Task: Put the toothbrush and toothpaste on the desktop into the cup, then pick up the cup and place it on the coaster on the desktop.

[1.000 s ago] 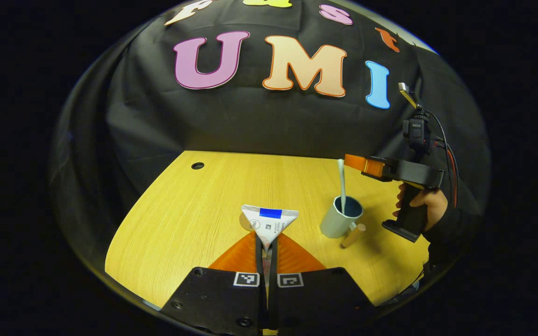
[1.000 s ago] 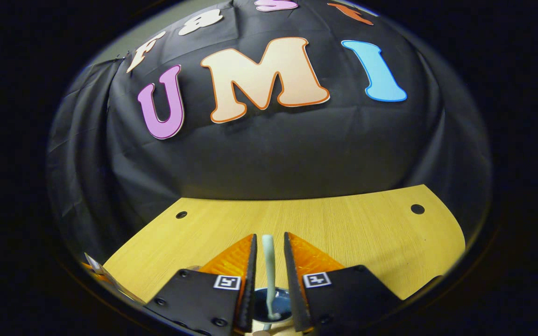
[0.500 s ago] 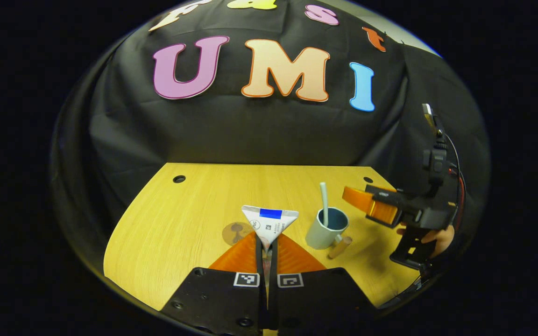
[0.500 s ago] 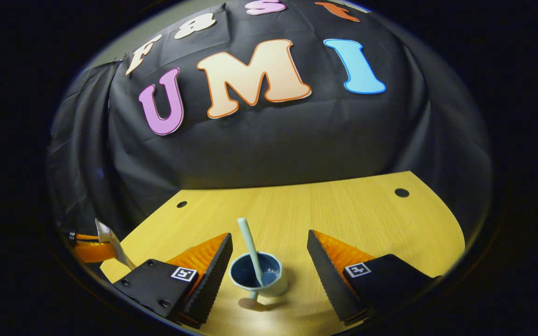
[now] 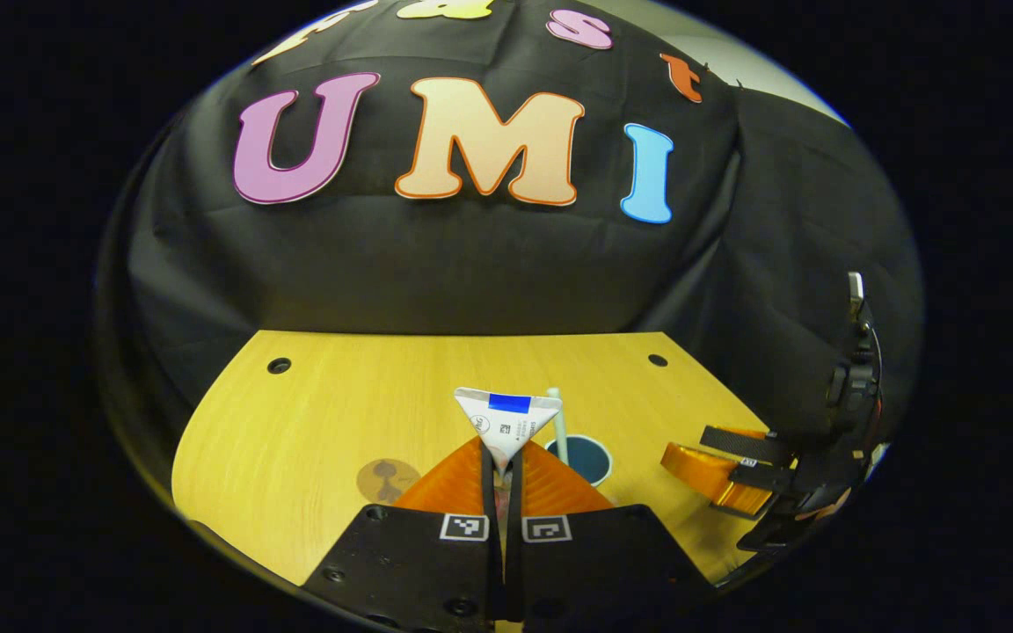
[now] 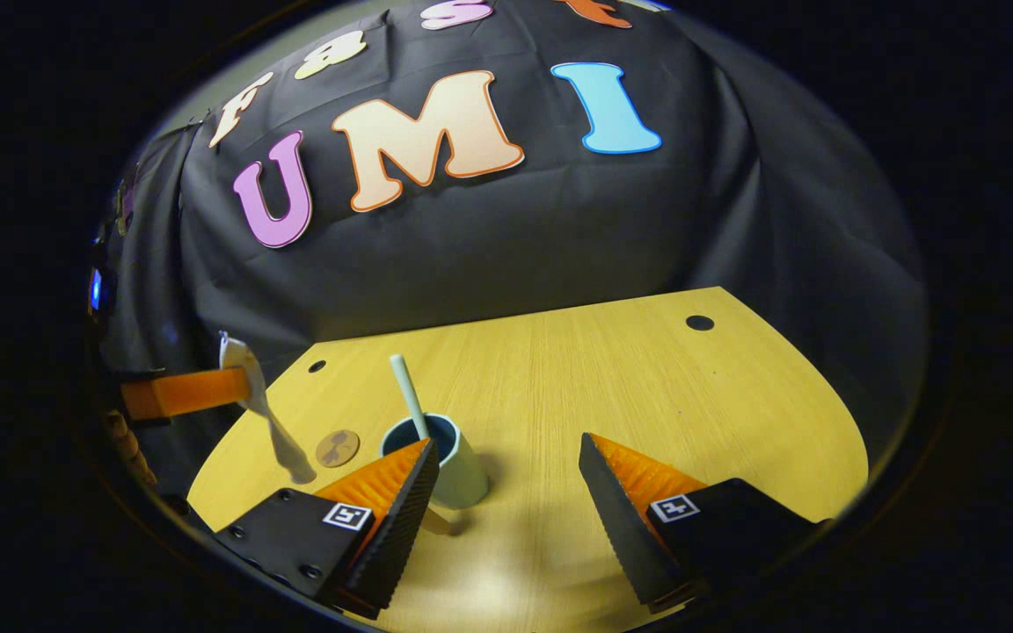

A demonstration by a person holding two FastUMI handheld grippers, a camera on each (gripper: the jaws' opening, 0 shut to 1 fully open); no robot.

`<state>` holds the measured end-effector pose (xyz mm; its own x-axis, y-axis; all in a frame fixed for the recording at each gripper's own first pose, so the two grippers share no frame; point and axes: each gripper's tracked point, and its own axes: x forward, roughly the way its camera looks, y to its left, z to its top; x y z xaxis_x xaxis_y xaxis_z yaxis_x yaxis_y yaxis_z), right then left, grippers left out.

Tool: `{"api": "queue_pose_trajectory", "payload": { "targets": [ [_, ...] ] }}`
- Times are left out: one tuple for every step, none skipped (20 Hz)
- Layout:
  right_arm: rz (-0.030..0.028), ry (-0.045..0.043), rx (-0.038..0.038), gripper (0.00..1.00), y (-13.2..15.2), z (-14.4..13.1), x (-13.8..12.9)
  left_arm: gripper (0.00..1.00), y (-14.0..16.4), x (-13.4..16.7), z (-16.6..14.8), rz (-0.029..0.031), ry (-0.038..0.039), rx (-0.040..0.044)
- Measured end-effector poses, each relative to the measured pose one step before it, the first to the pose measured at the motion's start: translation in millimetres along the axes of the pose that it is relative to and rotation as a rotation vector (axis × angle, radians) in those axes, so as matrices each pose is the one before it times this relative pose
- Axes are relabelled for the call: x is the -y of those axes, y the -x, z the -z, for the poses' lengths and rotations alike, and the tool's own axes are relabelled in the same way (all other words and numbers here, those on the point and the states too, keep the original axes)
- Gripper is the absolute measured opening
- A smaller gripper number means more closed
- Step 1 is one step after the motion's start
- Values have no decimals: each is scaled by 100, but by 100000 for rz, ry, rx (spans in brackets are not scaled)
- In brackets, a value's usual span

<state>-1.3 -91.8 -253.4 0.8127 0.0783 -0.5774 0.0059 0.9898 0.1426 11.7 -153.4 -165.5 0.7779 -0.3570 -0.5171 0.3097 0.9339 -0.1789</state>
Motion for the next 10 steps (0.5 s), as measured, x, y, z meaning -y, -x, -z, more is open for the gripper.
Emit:
{"api": "queue_pose_trajectory", "payload": {
  "targets": [
    [562,-76,12,99,387,-11,364,0,-621,620,-240,1162,109,796],
    [685,-147,-25,99,210,98,408,0,-607,495,-250,1301,215,408],
    [394,-137,-140,99,238,52,289,0,-453,428,-86,993,-18,71],
    [345,-147,-293,99,203,149,190,0,-450,389,-167,864,-187,295],
    [251,-76,-195,99,118,77,213,0,-478,322,-167,526,-251,173],
    [54,-27,-173,99,236,118,141,0,-463,312,-105,494,-156,261],
    [245,124,-141,99,252,104,173,0,-434,286,-247,601,320,455],
    [113,338,-172,99,151,98,125,0,-308,341,-158,609,250,192],
    [179,293,104,99,158,-26,169,1,-460,309,-114,488,431,386],
    [315,260,-105,99,186,123,175,0,-345,246,-59,259,251,-174]
  ]
}}
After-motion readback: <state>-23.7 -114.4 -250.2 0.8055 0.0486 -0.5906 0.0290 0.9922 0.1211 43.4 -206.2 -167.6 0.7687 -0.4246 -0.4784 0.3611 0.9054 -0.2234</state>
